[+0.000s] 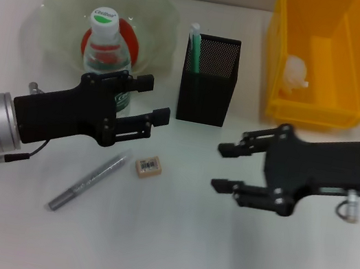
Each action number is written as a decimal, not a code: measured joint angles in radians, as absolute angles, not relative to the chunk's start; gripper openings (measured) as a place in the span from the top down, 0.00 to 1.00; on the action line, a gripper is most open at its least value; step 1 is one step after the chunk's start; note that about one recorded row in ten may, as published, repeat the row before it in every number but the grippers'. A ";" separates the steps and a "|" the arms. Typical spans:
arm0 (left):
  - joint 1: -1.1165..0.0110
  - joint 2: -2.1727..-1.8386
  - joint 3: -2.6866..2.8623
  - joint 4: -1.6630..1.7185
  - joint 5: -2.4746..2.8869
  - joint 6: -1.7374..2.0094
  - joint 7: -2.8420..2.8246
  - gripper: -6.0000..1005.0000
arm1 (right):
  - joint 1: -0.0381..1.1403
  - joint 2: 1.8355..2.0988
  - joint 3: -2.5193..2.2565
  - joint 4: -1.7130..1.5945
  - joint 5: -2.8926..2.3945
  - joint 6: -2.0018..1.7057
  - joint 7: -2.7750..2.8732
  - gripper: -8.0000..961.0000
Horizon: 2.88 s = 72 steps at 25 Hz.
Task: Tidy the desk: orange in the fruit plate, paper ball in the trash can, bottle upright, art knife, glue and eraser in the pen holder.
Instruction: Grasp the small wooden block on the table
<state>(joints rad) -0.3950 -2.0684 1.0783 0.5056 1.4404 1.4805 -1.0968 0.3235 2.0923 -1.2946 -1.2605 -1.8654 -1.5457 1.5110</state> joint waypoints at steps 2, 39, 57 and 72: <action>-0.396 -2.069 1.078 0.505 1.440 1.481 -1.096 0.34 | 0.304 2.092 -1.216 -1.260 -1.797 -1.617 1.499 0.48; -0.381 -2.069 1.228 1.101 1.744 1.541 -1.641 0.34 | 0.244 2.080 -0.794 -0.406 -1.501 -1.826 0.811 0.48; -0.645 -2.080 1.740 1.459 2.422 1.456 -2.326 0.34 | 0.238 2.079 -0.774 -0.342 -1.500 -1.805 0.809 0.48; -0.698 -2.080 1.857 1.389 2.592 1.500 -2.496 0.34 | 0.244 2.082 -0.776 -0.334 -1.506 -1.793 0.798 0.48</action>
<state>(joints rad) -0.6979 -2.0800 1.8568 1.3885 2.5920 1.4998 -2.4959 0.2440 2.0825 -0.7757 -0.3337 -1.5063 -1.7931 0.7976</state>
